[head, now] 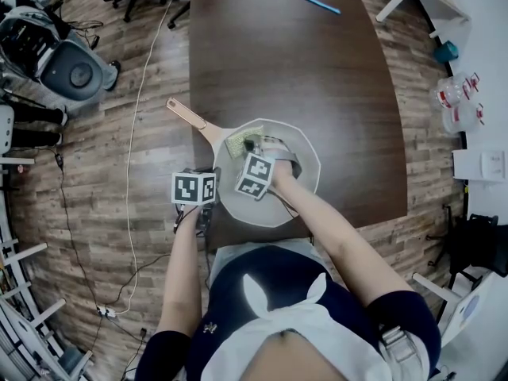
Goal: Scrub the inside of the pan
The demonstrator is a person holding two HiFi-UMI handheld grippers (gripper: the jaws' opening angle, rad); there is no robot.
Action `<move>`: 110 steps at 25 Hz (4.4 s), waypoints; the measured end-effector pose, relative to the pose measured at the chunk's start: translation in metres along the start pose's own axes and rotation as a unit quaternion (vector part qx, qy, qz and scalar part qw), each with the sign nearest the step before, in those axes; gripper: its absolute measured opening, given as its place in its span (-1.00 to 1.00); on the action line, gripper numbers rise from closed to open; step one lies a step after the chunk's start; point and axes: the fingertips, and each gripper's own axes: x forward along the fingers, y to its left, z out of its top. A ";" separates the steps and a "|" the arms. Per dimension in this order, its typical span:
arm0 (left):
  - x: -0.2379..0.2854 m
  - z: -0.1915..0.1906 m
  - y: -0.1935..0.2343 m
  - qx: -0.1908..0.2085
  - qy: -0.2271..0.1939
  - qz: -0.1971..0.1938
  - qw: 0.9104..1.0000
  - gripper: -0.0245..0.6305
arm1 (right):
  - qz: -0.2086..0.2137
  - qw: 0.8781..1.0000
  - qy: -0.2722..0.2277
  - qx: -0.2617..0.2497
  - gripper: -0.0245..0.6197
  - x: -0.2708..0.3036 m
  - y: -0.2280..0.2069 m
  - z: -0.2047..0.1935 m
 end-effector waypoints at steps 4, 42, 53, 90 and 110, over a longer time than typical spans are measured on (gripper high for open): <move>-0.001 0.000 0.000 -0.002 0.000 -0.002 1.000 -0.87 | -0.005 1.000 0.010 0.011 -0.90 0.000 -0.010 -0.009; -0.001 -0.001 -0.001 -0.009 -0.009 0.004 1.000 -0.87 | -0.042 0.987 0.147 0.046 -0.90 -0.014 -0.032 -0.085; -0.002 -0.004 -0.001 -0.010 -0.014 0.011 1.000 -0.87 | -0.034 0.979 0.197 0.039 -0.90 -0.025 -0.027 -0.108; -0.003 -0.008 0.002 -0.022 -0.011 0.034 0.999 -0.88 | 0.077 0.924 0.375 -0.013 -0.90 -0.054 0.015 -0.156; -0.004 -0.009 0.002 -0.032 -0.011 0.041 0.999 -0.88 | 0.138 0.903 0.405 -0.044 -0.90 -0.072 0.047 -0.166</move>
